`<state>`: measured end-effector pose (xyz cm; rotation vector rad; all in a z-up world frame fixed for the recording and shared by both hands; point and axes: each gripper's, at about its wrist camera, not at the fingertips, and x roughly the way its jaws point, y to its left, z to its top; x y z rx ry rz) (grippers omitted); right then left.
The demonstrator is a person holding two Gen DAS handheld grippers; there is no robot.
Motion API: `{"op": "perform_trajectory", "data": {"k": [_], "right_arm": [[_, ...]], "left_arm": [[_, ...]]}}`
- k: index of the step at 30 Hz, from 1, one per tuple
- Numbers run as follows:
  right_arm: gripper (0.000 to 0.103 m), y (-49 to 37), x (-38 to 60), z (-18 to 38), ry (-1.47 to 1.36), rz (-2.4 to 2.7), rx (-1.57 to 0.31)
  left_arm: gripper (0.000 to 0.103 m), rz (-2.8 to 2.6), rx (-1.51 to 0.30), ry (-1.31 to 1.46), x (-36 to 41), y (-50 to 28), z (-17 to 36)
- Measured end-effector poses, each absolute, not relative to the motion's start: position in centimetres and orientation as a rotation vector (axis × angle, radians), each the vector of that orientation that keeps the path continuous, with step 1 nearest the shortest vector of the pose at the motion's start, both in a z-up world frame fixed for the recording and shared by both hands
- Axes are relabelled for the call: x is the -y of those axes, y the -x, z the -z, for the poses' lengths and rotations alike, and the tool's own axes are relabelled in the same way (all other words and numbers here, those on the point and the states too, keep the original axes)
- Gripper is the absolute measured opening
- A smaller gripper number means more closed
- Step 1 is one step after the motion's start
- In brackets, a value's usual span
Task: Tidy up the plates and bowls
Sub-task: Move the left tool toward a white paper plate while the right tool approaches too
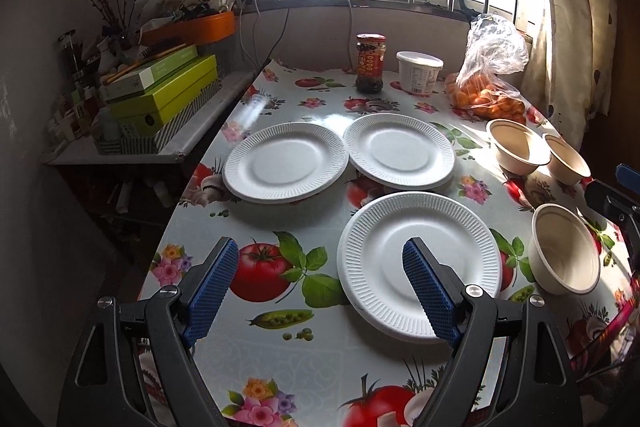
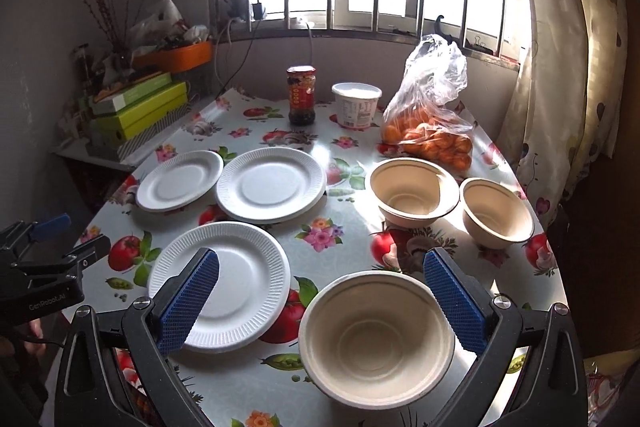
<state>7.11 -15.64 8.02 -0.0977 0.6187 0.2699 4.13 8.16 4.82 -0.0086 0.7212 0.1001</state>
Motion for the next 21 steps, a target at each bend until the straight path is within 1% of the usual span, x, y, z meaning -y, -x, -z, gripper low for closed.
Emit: {"op": "perform_trajectory", "data": {"k": [4, 10, 14, 16, 17, 21], "right_arm": [[0.103, -9.2, 13.4, -9.2, 0.130, -0.361, -0.619], [0.103, -12.1, 10.0, -9.9, 0.192, -0.454, -0.622], [0.101, -14.9, 8.1, -10.2, 0.175, -0.512, -0.654], [0.098, -16.4, 7.2, -10.1, 0.171, -0.536, -0.687], [0.094, -17.2, 6.6, -10.0, 0.173, -0.545, -0.703], [0.090, -20.1, 4.4, -9.8, 0.181, -0.606, -0.760]], "left_arm": [[0.084, -0.115, -0.732, 0.015, -10.1, -5.4, -4.9], [0.084, -0.143, -0.758, 0.107, -13.3, -7.1, -5.0], [0.084, -0.184, -0.735, 0.141, -15.0, -7.7, -5.6], [0.084, -0.197, -0.721, 0.145, -15.7, -8.1, -5.9], [0.084, -0.207, -0.719, 0.150, -16.1, -8.4, -6.0], [0.084, -0.201, -0.740, 0.164, -17.6, -10.0, -6.1]]}}
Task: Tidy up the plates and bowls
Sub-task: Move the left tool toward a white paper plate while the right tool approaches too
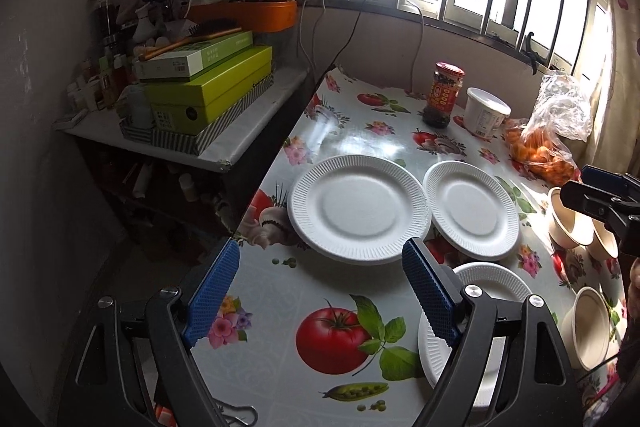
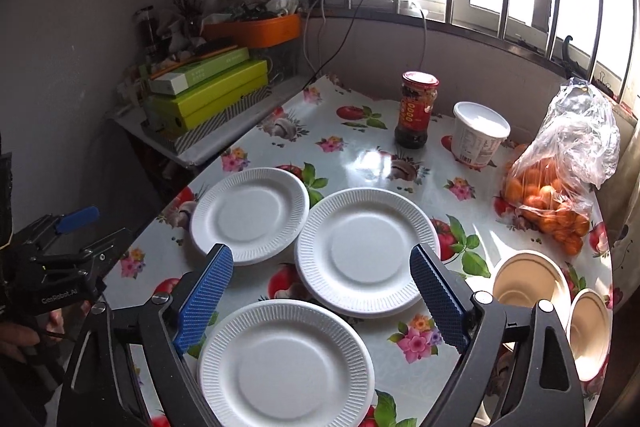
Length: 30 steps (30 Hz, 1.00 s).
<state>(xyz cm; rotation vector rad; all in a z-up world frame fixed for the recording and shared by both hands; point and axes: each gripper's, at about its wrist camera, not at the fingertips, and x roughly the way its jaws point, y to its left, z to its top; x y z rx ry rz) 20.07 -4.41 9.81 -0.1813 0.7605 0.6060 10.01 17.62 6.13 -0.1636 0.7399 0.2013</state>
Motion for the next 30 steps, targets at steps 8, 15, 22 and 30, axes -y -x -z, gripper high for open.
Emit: {"op": "perform_trajectory", "data": {"k": [8, 15, 22, 30], "right_arm": [[0.090, -25.3, -0.7, -8.9, 0.240, -0.730, -0.821], [0.074, -30.4, -3.7, -4.9, 0.298, -0.733, -0.924], [0.070, -33.6, -4.9, -2.4, 0.292, -0.765, -1.009], [0.065, -36.7, -6.3, -0.6, 0.256, -0.785, -1.070]], "left_arm": [[0.084, -0.192, -0.787, 0.220, -20.0, -12.3, -5.4], [0.084, -0.243, -0.817, 0.238, -21.2, -13.9, -4.2], [0.072, -0.207, -0.845, 0.325, -22.2, -15.8, -2.6], [0.061, -0.172, -0.917, 0.423, -22.7, -17.7, 0.1]]}}
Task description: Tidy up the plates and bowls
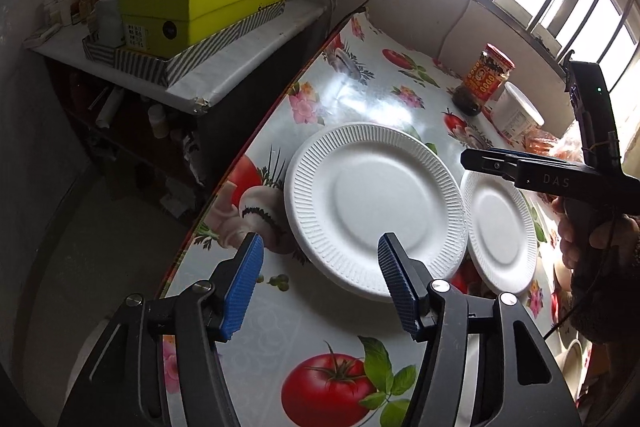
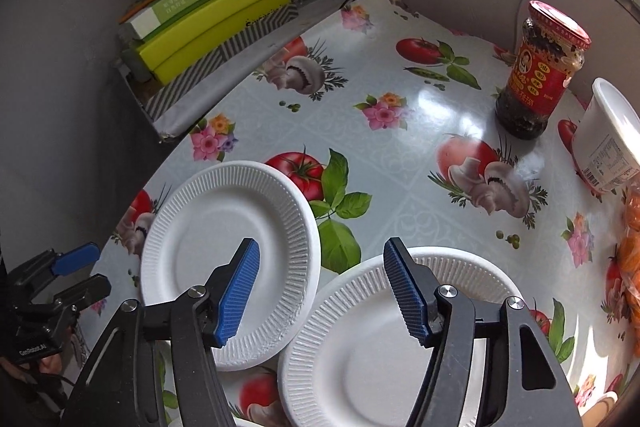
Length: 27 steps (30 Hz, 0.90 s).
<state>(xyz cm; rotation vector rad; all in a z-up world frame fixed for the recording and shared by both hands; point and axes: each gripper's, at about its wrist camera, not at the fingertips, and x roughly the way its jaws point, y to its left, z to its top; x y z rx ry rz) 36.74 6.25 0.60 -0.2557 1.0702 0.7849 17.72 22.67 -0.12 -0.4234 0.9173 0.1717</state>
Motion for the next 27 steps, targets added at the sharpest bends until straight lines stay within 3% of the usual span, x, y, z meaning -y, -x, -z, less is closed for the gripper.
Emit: {"op": "perform_trajectory", "data": {"k": [2, 4, 11, 24, 27], "right_arm": [[0.060, -37.3, -6.6, 0.0, 0.253, -0.779, -1.084], [0.059, -37.7, -6.8, 0.4, 0.240, -0.779, -1.092], [0.052, -38.0, -7.4, 1.5, 0.248, -0.788, -1.125], [0.030, -38.1, -7.8, 2.5, 0.213, -0.805, -1.164], [0.028, -38.0, -7.9, 2.5, 0.215, -0.808, -1.165]], "left_arm": [[0.059, -0.168, -0.923, 0.458, -23.0, -18.0, 0.7], [0.047, -0.158, -0.935, 0.485, -23.1, -18.2, 1.3], [0.042, -0.143, -0.958, 0.525, -23.4, -18.9, 2.5], [0.034, -0.119, -0.961, 0.571, -23.5, -19.8, 3.1], [0.024, -0.120, -0.954, 0.576, -23.6, -19.8, 3.1]]}}
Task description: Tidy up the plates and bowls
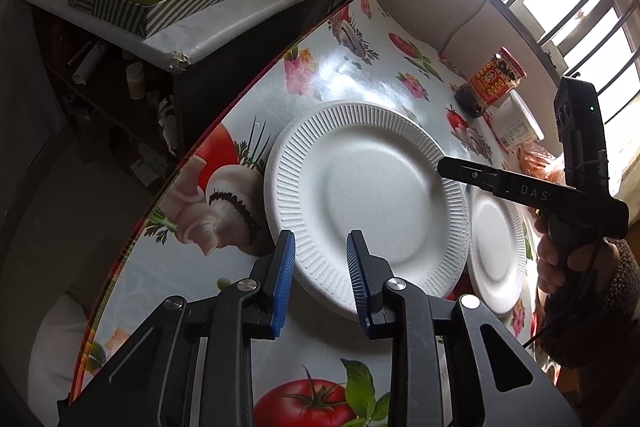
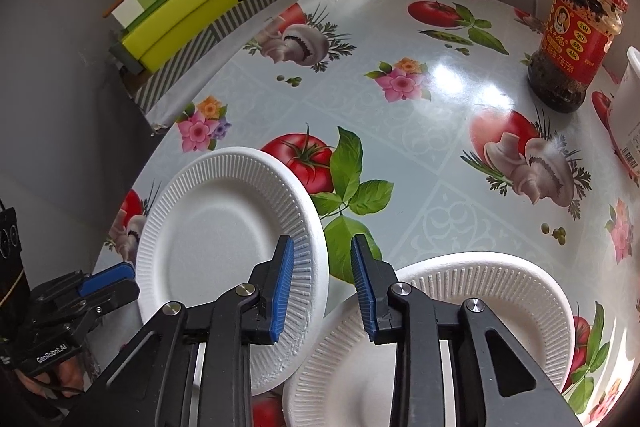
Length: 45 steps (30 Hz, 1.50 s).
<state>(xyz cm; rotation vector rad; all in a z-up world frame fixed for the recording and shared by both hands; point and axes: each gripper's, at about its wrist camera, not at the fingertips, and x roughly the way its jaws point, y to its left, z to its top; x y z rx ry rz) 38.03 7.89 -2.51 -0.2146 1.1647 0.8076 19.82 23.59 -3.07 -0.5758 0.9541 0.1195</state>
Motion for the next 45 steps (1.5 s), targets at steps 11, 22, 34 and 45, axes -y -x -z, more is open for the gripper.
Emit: {"op": "perform_trajectory", "data": {"k": [11, 22, 34, 45], "right_arm": [[0.016, -37.7, -8.3, 2.4, 0.238, -0.814, -1.150], [0.016, -37.9, -8.3, 3.0, 0.234, -0.801, -1.166], [0.016, -37.9, -8.0, 2.9, 0.219, -0.800, -1.165], [0.016, -37.9, -7.9, 2.9, 0.212, -0.796, -1.163]], "left_arm": [[0.022, -0.137, -0.948, 0.618, -24.4, -19.5, 3.3], [0.022, -0.142, -0.949, 0.695, -25.2, -19.0, 3.4], [0.022, -0.152, -0.949, 0.681, -24.9, -19.3, 3.5], [0.022, -0.159, -0.943, 0.677, -25.0, -19.3, 3.5]]}}
